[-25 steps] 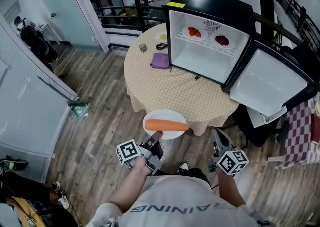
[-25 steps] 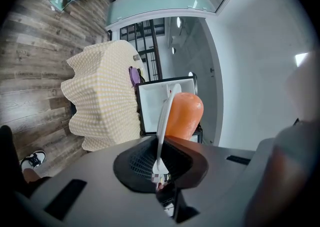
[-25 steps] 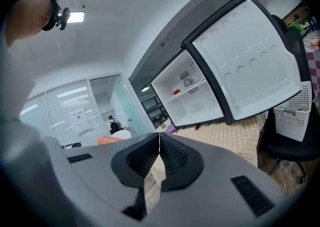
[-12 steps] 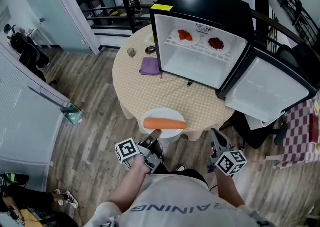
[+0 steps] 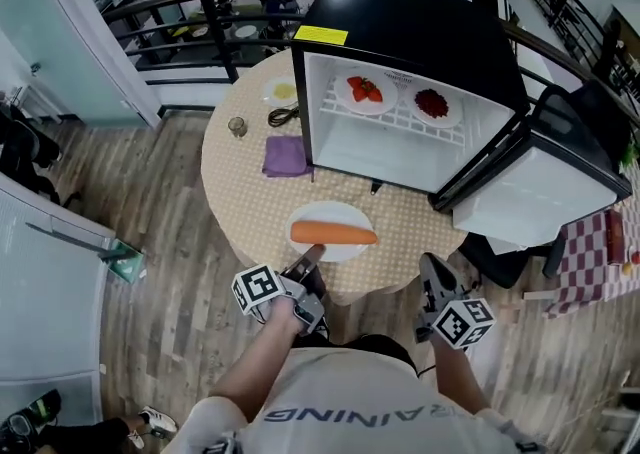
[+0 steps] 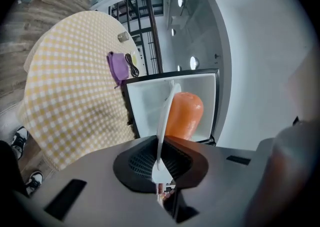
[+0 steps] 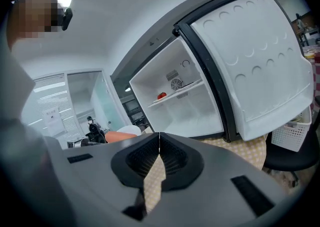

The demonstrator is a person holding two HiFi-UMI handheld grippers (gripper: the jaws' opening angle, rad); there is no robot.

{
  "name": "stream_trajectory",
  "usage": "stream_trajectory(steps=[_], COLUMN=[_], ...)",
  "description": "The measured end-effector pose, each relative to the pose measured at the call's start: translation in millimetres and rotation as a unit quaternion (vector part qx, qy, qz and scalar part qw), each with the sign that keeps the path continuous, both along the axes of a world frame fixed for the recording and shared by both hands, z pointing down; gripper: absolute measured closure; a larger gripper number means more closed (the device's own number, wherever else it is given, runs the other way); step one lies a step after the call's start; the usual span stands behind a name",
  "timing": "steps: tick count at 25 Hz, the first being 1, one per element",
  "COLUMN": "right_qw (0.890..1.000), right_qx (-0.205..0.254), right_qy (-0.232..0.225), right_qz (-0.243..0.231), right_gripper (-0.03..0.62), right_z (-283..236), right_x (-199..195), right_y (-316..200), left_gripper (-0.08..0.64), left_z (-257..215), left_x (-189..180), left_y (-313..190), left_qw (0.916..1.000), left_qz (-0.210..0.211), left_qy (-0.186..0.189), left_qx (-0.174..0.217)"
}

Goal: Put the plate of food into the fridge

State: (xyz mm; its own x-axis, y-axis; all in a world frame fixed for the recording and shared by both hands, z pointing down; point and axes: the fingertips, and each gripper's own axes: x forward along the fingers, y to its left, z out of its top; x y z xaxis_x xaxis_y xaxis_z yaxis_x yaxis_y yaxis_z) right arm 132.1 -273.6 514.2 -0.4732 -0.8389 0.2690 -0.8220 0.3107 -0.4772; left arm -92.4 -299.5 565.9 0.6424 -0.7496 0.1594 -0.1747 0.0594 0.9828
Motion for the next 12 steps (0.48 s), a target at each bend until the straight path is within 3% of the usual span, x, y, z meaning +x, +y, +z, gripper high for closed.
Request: stream_trajectory(steps=[5, 12], right_qw=[1.0, 1.0], right_qx=[-0.012, -0.029], right_qy=[0.006, 0.011], right_qz=[0.017, 0.008], right_gripper=[0.569, 0.569], right_z=[4.9, 12.5], right_x=[-15.2, -14.6], right_y=[-3.2, -1.2], left_gripper=[0.535, 0.535], left_z=[15.5, 36.4], left_x=[-6.7, 14.8], left_y=[-36.7, -82.8], left_qw=[0.9998, 0.9998], left_qz=[0.018, 0.009], left_qy=[-0.007, 0.006], left_qx=[-0.004, -0.017])
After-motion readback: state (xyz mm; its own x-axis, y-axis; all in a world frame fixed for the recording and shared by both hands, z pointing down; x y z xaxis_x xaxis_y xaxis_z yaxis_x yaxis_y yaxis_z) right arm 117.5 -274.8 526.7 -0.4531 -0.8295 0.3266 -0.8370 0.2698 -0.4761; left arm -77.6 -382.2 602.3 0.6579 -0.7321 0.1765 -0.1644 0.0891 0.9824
